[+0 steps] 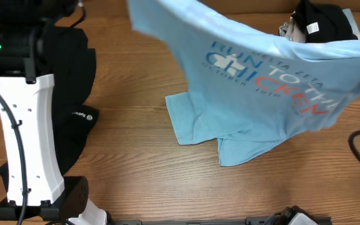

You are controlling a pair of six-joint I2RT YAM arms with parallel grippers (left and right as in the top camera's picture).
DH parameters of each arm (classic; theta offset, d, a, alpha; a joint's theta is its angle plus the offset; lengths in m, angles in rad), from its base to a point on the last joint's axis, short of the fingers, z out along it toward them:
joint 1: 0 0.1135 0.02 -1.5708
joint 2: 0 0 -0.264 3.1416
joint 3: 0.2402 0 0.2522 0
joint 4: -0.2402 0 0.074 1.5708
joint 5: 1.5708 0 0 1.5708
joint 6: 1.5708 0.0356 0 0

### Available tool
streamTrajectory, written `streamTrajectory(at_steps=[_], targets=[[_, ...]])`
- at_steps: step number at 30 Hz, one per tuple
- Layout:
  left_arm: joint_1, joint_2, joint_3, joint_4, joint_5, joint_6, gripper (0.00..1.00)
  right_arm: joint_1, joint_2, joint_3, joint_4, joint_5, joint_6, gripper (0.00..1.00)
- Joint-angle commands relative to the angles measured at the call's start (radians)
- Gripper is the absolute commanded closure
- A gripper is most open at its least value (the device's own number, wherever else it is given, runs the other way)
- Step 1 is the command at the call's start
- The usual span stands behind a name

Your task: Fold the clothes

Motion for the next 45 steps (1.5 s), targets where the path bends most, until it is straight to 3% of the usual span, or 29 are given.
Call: streamTrajectory(at_steps=[1, 7, 17, 30, 32, 34, 36, 40, 45], targets=[[0.036, -0.03, 0.017, -0.04, 0.01, 0.118, 0.96, 0.058, -0.003, 0.014, -0.04, -0.068, -0.074, 0.96], [0.079, -0.031, 0.017, -0.085, -0.003, 0.159, 0.96, 0.254, 0.005, 0.014, -0.111, -0.065, -0.111, 0.96], [0.178, -0.03, 0.017, -0.121, -0.056, 0.175, 0.96, 0.73, 0.086, -0.071, -0.114, 0.039, -0.108, 0.96], [0.33, -0.031, 0.017, -0.068, -0.083, 0.174, 0.96, 1.432, 0.256, -0.375, 0.235, 0.264, 0.101, 0.96], [0.357, -0.031, 0.017, -0.056, -0.083, 0.174, 0.96, 1.625, 0.354, -0.462, 0.353, 0.279, 0.115, 0.96], [0.364, -0.031, 0.017, -0.056, -0.083, 0.174, 0.96, 1.696, 0.406, -0.471, 0.375, 0.285, 0.099, 0.87], [0.365, -0.031, 0.017, -0.057, -0.083, 0.174, 0.96, 1.754, 0.45, -0.471, 0.377, 0.323, 0.085, 0.68], [0.365, -0.031, 0.017, -0.06, -0.081, 0.174, 0.96, 1.773, 0.461, -0.468, 0.367, 0.402, 0.091, 0.6], [0.365, -0.032, 0.017, -0.092, -0.072, 0.175, 0.96, 1.617, 0.404, -0.461, 0.356, 0.582, 0.207, 0.45]])
